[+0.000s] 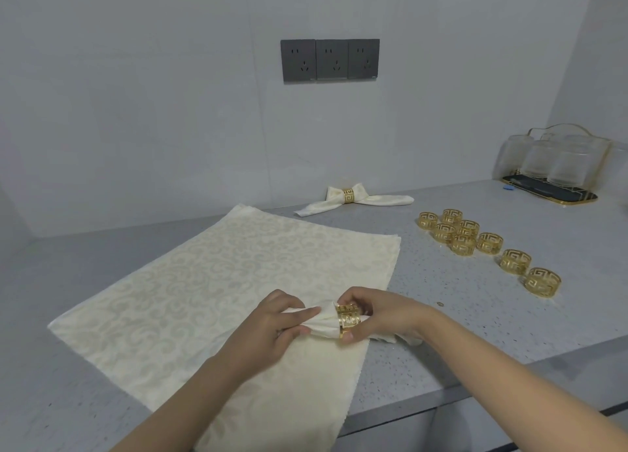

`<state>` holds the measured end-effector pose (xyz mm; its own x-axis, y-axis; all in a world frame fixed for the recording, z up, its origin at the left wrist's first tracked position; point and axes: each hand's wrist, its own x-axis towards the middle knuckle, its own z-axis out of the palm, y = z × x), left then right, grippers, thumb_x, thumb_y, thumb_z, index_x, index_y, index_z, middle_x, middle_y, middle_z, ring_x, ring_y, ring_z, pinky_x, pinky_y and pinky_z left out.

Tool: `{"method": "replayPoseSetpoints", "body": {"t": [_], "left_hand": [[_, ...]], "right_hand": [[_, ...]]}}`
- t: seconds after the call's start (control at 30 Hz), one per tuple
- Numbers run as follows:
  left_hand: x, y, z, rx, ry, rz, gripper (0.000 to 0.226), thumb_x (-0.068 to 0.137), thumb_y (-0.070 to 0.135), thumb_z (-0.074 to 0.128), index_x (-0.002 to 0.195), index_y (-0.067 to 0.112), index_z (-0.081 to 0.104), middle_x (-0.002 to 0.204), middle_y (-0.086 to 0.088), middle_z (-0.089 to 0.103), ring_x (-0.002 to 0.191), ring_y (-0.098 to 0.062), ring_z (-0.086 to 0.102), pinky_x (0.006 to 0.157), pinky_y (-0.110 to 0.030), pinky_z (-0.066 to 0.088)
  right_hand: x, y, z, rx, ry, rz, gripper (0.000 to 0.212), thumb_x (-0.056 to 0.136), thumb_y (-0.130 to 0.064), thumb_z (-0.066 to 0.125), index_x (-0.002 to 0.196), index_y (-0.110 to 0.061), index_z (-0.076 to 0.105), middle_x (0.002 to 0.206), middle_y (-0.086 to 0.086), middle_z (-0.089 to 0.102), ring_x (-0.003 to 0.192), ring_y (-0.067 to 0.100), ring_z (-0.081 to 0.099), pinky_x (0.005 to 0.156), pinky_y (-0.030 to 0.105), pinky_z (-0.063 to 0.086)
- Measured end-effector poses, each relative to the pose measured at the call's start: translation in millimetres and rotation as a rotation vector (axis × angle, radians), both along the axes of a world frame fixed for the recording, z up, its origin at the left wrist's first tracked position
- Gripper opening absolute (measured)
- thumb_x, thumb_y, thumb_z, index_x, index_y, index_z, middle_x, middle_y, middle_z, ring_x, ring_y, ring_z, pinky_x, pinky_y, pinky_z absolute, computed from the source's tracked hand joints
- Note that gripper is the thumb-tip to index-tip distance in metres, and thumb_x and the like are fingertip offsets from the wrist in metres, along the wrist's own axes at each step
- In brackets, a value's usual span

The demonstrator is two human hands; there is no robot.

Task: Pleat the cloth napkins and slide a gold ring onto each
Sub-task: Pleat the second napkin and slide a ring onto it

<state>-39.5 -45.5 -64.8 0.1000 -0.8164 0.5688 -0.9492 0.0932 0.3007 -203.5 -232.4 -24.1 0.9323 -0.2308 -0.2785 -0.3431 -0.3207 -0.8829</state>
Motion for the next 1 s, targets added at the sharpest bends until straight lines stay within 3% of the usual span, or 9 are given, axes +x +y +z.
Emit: {"method": "replayPoseSetpoints", "body": {"t": [0.13,0.2,0.3,0.37,0.47,0.57,0.7,0.83,1.0], "left_hand": [[-2.3,0.5,-0.1,0.005,0.011,0.027,0.034,0.093,0.04,0.051,0.121,0.027,0.064,0.102,0.009,0.061,0.097,0.002,0.042,0.087,-0.007,0.033],[-4.1,0.1,-2.6,0.011,-0.012,0.069,0.038,0.093,0.047,0.048,0.121,0.027,0.065,0.1,0.009,0.062,0.094,0.0,0.045,0.087,-0.009,0.033],[-5.2,-1.2,-6.5,0.076,0.0,0.134,0.041,0.084,0.049,0.054,0.118,0.03,0.066,0.101,0.01,0.066,0.093,-0.003,0.05,0.085,-0.017,0.036],[-8.5,-1.5,2.3,0.174,0.058,0.17,0.043,0.082,0.05,0.056,0.118,0.031,0.067,0.114,0.009,0.064,0.106,-0.008,0.055,0.091,-0.022,0.037],[-16.4,-7.0,17.9,0.383,-0.038,0.185,0.034,0.088,0.036,0.055,0.118,0.023,0.066,0.145,0.002,0.042,0.133,-0.013,0.039,0.111,-0.021,0.02],[-29.5,-14.5,23.2,0.465,0.193,0.203,0.031,0.082,0.043,0.045,0.097,0.019,0.056,0.13,0.001,0.05,0.118,-0.014,0.049,0.1,-0.029,0.038],[-42.9,-22.7,15.6,0.223,0.636,0.271,0.018,0.1,0.031,0.039,0.095,0.02,0.052,0.102,0.008,0.054,0.094,-0.004,0.052,0.077,-0.019,0.039],[-40.2,-33.0,16.2,0.199,0.831,0.282,0.018,0.096,0.026,0.051,0.113,0.029,0.059,0.103,0.017,0.062,0.103,-0.003,0.057,0.088,-0.019,0.041],[-36.6,-32.1,21.2,0.221,0.876,0.258,0.02,0.093,0.017,0.059,0.106,0.023,0.072,0.103,0.015,0.069,0.097,0.001,0.061,0.087,-0.014,0.043]], "right_hand": [[0.1,6.3,-3.7,-0.074,-0.056,-0.043,0.044,0.069,-0.026,0.083,0.109,-0.03,0.063,0.107,-0.003,0.066,0.083,0.007,0.064,0.077,0.027,0.051],[2.4,9.8,-7.6,-0.18,-0.099,-0.074,0.039,0.072,-0.03,0.08,0.107,-0.03,0.062,0.106,-0.007,0.066,0.096,0.012,0.062,0.085,0.026,0.048],[5.2,16.5,-14.3,-0.289,-0.144,-0.111,0.036,0.074,-0.029,0.077,0.107,-0.028,0.062,0.102,-0.01,0.063,0.093,0.007,0.058,0.077,0.017,0.042],[6.1,19.2,-16.3,-0.32,-0.158,-0.121,0.036,0.074,-0.029,0.077,0.107,-0.027,0.062,0.1,-0.01,0.063,0.088,0.005,0.057,0.073,0.016,0.041],[6.7,19.2,-17.1,-0.346,-0.166,-0.122,0.036,0.073,-0.03,0.078,0.105,-0.027,0.062,0.102,-0.008,0.064,0.09,0.007,0.057,0.076,0.018,0.042],[6.2,17.4,-19.1,-0.347,-0.173,-0.119,0.037,0.072,-0.032,0.08,0.104,-0.028,0.063,0.102,-0.008,0.065,0.092,0.009,0.058,0.081,0.023,0.044],[4.9,16.8,-22.2,-0.352,-0.175,-0.125,0.04,0.072,-0.034,0.079,0.107,-0.029,0.062,0.104,-0.01,0.063,0.095,0.006,0.058,0.083,0.022,0.045],[2.3,18.3,-25.8,-0.362,-0.185,-0.166,0.051,0.072,-0.036,0.08,0.117,-0.029,0.059,0.11,-0.011,0.058,0.098,0.002,0.055,0.08,0.013,0.041],[-2.6,26.7,-31.0,-0.311,-0.258,-0.259,0.051,0.066,-0.034,0.084,0.111,-0.036,0.06,0.105,-0.016,0.062,0.092,-0.006,0.057,0.072,0.005,0.039]]}}
